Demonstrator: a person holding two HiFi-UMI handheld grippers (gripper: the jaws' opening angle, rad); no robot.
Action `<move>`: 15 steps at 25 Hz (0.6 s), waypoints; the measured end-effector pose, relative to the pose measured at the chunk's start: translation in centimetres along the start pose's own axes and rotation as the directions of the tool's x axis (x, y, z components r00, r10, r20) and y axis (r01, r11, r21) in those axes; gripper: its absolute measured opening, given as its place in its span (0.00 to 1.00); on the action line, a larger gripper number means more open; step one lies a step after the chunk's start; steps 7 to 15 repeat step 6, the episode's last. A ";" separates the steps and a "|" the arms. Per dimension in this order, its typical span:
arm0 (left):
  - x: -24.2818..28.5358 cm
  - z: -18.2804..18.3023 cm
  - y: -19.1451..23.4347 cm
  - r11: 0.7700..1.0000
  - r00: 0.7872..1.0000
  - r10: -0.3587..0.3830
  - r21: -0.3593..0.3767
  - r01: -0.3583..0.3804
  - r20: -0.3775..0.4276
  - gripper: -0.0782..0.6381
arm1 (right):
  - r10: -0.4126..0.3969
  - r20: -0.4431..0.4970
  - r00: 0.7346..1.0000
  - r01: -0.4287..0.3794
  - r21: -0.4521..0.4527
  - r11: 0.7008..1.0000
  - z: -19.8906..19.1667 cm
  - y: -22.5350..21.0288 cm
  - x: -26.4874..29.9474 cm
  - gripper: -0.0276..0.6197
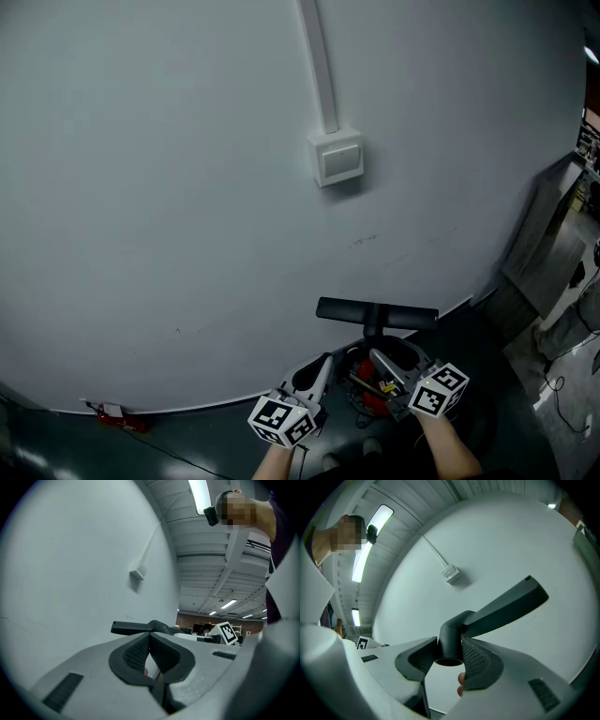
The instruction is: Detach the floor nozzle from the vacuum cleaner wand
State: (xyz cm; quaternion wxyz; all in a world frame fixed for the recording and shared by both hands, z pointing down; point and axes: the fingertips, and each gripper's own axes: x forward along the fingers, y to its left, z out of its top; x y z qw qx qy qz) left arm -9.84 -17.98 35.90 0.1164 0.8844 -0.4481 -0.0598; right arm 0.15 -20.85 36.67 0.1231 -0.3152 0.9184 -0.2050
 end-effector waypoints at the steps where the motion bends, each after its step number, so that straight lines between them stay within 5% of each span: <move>1: 0.0 0.0 0.1 1.000 1.000 0.001 -0.001 -0.001 0.000 0.12 | -0.001 0.005 1.000 0.001 0.002 1.000 0.2 -0.1 0.0 0.31; 15: -0.1 0.0 0.4 1.000 1.000 0.007 -0.005 -0.007 -0.002 0.12 | 0.001 0.021 1.000 -0.001 0.006 1.000 0.6 -0.2 -0.1 0.31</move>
